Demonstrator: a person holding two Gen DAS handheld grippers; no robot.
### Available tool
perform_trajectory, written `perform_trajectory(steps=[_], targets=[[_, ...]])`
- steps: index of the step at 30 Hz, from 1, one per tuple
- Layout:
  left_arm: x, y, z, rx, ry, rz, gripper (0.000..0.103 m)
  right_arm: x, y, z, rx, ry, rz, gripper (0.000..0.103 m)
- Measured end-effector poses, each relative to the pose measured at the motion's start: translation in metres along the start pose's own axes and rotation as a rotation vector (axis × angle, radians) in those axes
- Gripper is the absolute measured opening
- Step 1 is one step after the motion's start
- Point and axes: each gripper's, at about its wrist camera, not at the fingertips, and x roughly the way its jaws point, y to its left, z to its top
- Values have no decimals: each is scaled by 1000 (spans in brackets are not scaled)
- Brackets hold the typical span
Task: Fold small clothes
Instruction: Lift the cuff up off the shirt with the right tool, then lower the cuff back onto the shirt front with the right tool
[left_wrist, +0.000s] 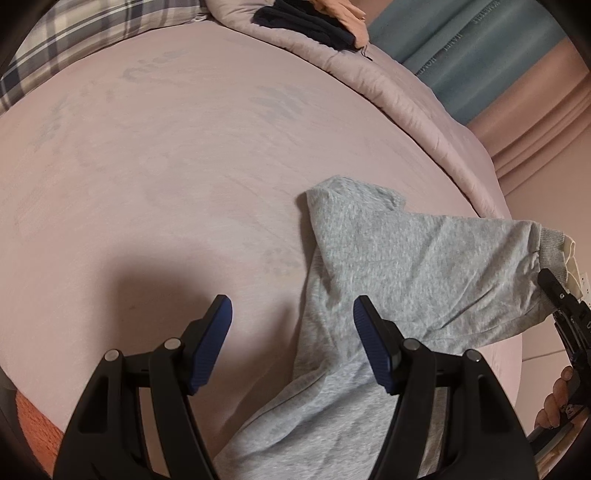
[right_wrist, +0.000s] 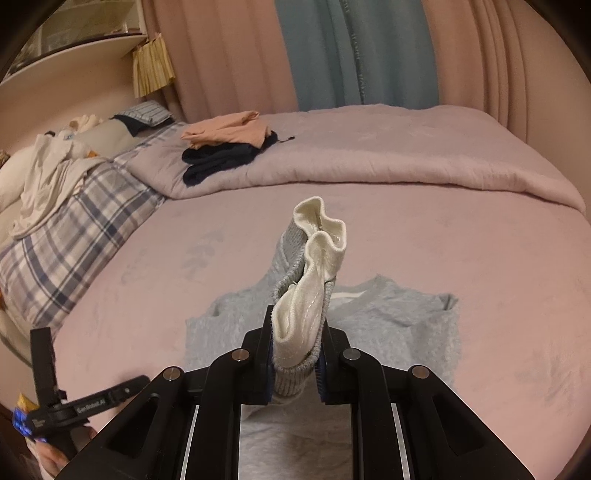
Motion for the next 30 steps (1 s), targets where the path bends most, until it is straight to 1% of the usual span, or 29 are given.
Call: perform_trajectory(steps=[3, 7, 10, 17, 23, 28, 30], targets=[[6, -9, 2, 24, 9, 4, 67, 1, -6, -2, 12, 8, -21, 18], [16, -18, 4, 50, 23, 6, 67, 4, -14, -5, 34, 22, -23, 18], [23, -25, 7, 68, 29, 9, 67, 9, -21, -8, 47, 41, -51, 18], [43, -38, 8, 104, 60, 26, 67, 27, -44, -23, 96, 123, -73, 18], [61, -47, 7, 144, 93, 25, 66, 41, -55, -32, 91, 198, -101, 18], [79, -46, 1, 133, 147, 23, 66, 51, -63, -40, 103, 239, -115, 18], [84, -44, -2, 134, 156, 20, 66, 57, -67, -44, 114, 255, -123, 18]])
